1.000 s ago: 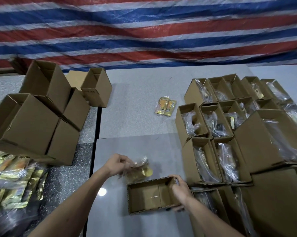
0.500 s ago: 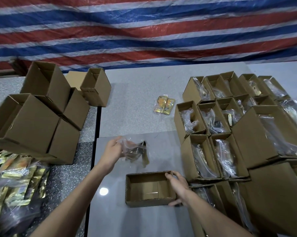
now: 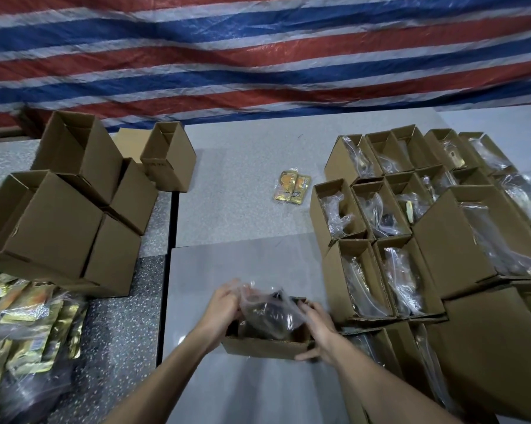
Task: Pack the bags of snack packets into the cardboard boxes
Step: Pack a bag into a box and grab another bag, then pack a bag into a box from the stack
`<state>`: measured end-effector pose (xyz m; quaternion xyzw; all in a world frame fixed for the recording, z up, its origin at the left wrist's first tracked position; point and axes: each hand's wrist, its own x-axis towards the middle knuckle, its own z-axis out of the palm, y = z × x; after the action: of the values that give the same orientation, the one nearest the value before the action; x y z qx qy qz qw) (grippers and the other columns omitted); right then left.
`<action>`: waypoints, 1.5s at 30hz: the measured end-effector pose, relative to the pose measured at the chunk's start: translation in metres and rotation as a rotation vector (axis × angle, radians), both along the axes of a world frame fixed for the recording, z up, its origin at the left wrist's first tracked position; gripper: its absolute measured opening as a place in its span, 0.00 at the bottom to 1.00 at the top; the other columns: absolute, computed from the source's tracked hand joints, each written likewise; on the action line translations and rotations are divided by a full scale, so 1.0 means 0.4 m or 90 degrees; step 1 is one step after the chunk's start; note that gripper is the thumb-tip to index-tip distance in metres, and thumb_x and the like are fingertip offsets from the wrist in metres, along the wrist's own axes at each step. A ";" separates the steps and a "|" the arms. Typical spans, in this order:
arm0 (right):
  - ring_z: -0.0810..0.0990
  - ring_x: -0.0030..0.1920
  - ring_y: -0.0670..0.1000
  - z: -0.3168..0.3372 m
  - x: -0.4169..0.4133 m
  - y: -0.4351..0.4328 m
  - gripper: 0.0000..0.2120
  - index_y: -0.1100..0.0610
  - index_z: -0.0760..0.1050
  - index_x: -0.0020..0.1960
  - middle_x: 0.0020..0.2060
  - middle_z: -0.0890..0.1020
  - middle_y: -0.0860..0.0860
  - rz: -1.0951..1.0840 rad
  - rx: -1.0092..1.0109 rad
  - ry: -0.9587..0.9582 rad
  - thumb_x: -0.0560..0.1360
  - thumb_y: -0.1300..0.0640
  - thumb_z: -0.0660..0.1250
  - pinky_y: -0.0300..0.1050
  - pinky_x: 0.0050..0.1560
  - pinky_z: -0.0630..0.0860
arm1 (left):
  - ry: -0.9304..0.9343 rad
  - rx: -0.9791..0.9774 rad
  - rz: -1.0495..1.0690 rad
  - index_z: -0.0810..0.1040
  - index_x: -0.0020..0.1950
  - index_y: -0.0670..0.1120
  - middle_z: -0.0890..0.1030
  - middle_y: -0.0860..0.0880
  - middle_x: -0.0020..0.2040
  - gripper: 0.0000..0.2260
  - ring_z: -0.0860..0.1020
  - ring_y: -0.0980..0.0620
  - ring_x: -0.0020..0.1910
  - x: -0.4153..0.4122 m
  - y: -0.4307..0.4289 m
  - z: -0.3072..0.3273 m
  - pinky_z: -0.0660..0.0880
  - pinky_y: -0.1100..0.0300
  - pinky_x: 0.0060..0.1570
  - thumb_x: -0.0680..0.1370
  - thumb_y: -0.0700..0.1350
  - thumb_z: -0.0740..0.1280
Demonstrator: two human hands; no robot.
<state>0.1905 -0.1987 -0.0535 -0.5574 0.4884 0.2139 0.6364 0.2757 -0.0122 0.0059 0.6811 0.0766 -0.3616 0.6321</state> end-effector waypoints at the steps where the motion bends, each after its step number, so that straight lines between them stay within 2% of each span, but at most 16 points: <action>1: 0.69 0.66 0.64 -0.001 0.000 -0.002 0.13 0.45 0.70 0.63 0.64 0.70 0.50 0.006 -0.004 0.003 0.80 0.44 0.62 0.69 0.37 0.81 | -0.013 0.033 -0.016 0.78 0.39 0.42 0.83 0.46 0.38 0.08 0.81 0.45 0.39 -0.004 0.007 -0.018 0.77 0.55 0.42 0.79 0.38 0.65; 5: 0.71 0.60 0.60 -0.002 0.000 -0.002 0.09 0.46 0.71 0.61 0.64 0.71 0.51 0.016 -0.028 0.003 0.82 0.46 0.60 0.67 0.36 0.81 | -0.091 0.171 -0.121 0.76 0.40 0.45 0.81 0.48 0.39 0.11 0.78 0.49 0.44 -0.013 0.021 -0.082 0.72 0.55 0.50 0.80 0.36 0.62; 10: 0.70 0.56 0.58 -0.007 0.008 0.015 0.08 0.46 0.73 0.59 0.55 0.72 0.48 0.013 -0.043 -0.003 0.82 0.47 0.61 0.66 0.34 0.81 | -0.325 0.389 -0.494 0.76 0.56 0.50 0.74 0.53 0.55 0.10 0.71 0.52 0.60 -0.020 0.014 -0.104 0.66 0.67 0.60 0.77 0.41 0.62; 12: 0.74 0.50 0.55 -0.008 0.010 0.020 0.08 0.46 0.74 0.59 0.50 0.74 0.45 0.005 -0.054 -0.007 0.81 0.47 0.62 0.65 0.31 0.81 | -0.357 0.373 -0.517 0.73 0.64 0.51 0.71 0.55 0.57 0.18 0.70 0.54 0.60 -0.032 0.003 -0.097 0.68 0.63 0.62 0.73 0.48 0.64; 14: 0.74 0.44 0.51 -0.010 0.009 0.021 0.06 0.46 0.74 0.57 0.47 0.74 0.42 0.002 -0.058 -0.013 0.81 0.48 0.62 0.62 0.28 0.81 | -0.334 0.380 -0.536 0.72 0.61 0.56 0.73 0.57 0.55 0.20 0.74 0.54 0.56 -0.045 -0.013 -0.089 0.74 0.56 0.55 0.70 0.58 0.65; 19: 0.73 0.55 0.58 -0.013 0.009 0.016 0.04 0.44 0.74 0.53 0.50 0.74 0.44 0.010 -0.070 -0.001 0.80 0.46 0.63 0.62 0.28 0.80 | -0.368 0.444 -0.548 0.74 0.48 0.50 0.79 0.56 0.45 0.18 0.78 0.48 0.48 -0.058 -0.043 -0.087 0.73 0.54 0.44 0.75 0.64 0.63; 22: 0.74 0.55 0.59 -0.010 0.011 0.014 0.05 0.44 0.74 0.54 0.51 0.75 0.45 0.022 -0.067 0.006 0.80 0.45 0.64 0.63 0.29 0.81 | -0.406 0.460 -0.508 0.70 0.48 0.50 0.81 0.51 0.50 0.17 0.79 0.45 0.50 -0.061 -0.056 -0.084 0.73 0.52 0.45 0.79 0.63 0.57; 26: 0.77 0.54 0.60 -0.005 0.015 0.016 0.07 0.46 0.74 0.57 0.56 0.78 0.50 0.035 -0.083 0.003 0.81 0.46 0.63 0.61 0.26 0.80 | -0.475 0.541 -0.580 0.66 0.59 0.50 0.80 0.44 0.55 0.10 0.78 0.37 0.54 -0.070 -0.084 -0.066 0.72 0.48 0.48 0.80 0.52 0.57; 29: 0.75 0.56 0.60 0.001 0.010 0.007 0.09 0.45 0.73 0.59 0.59 0.76 0.51 0.034 -0.067 0.002 0.81 0.45 0.61 0.63 0.30 0.81 | -0.508 0.431 -0.553 0.73 0.55 0.51 0.81 0.49 0.51 0.09 0.79 0.44 0.52 -0.059 -0.078 -0.047 0.75 0.51 0.49 0.81 0.53 0.57; 32: 0.72 0.63 0.62 0.012 0.000 -0.016 0.10 0.45 0.73 0.60 0.62 0.72 0.49 0.024 -0.058 0.012 0.82 0.45 0.60 0.65 0.34 0.82 | -0.389 0.216 -0.453 0.80 0.47 0.51 0.82 0.54 0.46 0.09 0.79 0.55 0.49 -0.023 -0.031 -0.040 0.75 0.58 0.51 0.82 0.49 0.62; 34: 0.71 0.63 0.60 0.017 -0.005 -0.025 0.09 0.44 0.72 0.59 0.62 0.70 0.48 0.028 -0.052 0.007 0.82 0.45 0.61 0.64 0.36 0.82 | -0.372 0.343 -0.469 0.80 0.47 0.50 0.82 0.51 0.48 0.08 0.80 0.50 0.51 -0.001 0.000 -0.057 0.74 0.57 0.50 0.82 0.45 0.62; 37: 0.70 0.59 0.57 0.023 -0.001 -0.018 0.12 0.46 0.73 0.63 0.63 0.70 0.49 0.047 -0.048 -0.003 0.81 0.45 0.61 0.65 0.40 0.83 | -0.376 0.642 -0.649 0.78 0.60 0.43 0.79 0.45 0.60 0.11 0.79 0.44 0.59 -0.013 -0.007 -0.091 0.75 0.52 0.53 0.79 0.41 0.63; 39: 0.72 0.60 0.56 0.014 0.001 -0.005 0.15 0.46 0.71 0.67 0.65 0.71 0.49 0.089 -0.118 -0.021 0.81 0.46 0.62 0.61 0.52 0.81 | -0.340 0.645 -0.638 0.78 0.59 0.42 0.79 0.44 0.60 0.11 0.79 0.43 0.59 -0.018 -0.029 -0.101 0.76 0.53 0.53 0.78 0.40 0.63; 41: 0.73 0.63 0.53 0.002 -0.007 0.004 0.18 0.46 0.70 0.68 0.64 0.73 0.50 0.152 -0.330 -0.109 0.79 0.48 0.65 0.54 0.65 0.73 | -0.306 0.566 -0.527 0.75 0.50 0.46 0.80 0.44 0.56 0.05 0.79 0.43 0.55 -0.003 -0.033 -0.099 0.75 0.53 0.51 0.79 0.47 0.64; 43: 0.74 0.60 0.49 0.012 -0.019 0.007 0.14 0.46 0.75 0.59 0.58 0.75 0.45 0.205 -0.540 -0.285 0.74 0.48 0.68 0.50 0.63 0.70 | -0.266 0.489 -0.468 0.70 0.43 0.50 0.80 0.47 0.49 0.10 0.77 0.46 0.48 0.012 -0.029 -0.102 0.75 0.55 0.49 0.77 0.53 0.66; 45: 0.73 0.56 0.44 0.021 -0.022 0.014 0.11 0.45 0.77 0.49 0.51 0.74 0.40 0.343 -0.633 -0.377 0.70 0.42 0.67 0.45 0.59 0.69 | -0.207 0.417 -0.447 0.70 0.42 0.51 0.79 0.51 0.44 0.11 0.75 0.51 0.43 0.016 -0.019 -0.099 0.74 0.56 0.45 0.73 0.52 0.71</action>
<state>0.1818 -0.1933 -0.0452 -0.9250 0.1755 -0.0487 0.3333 0.2821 -0.0197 -0.0338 0.8759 -0.1465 -0.3986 0.2293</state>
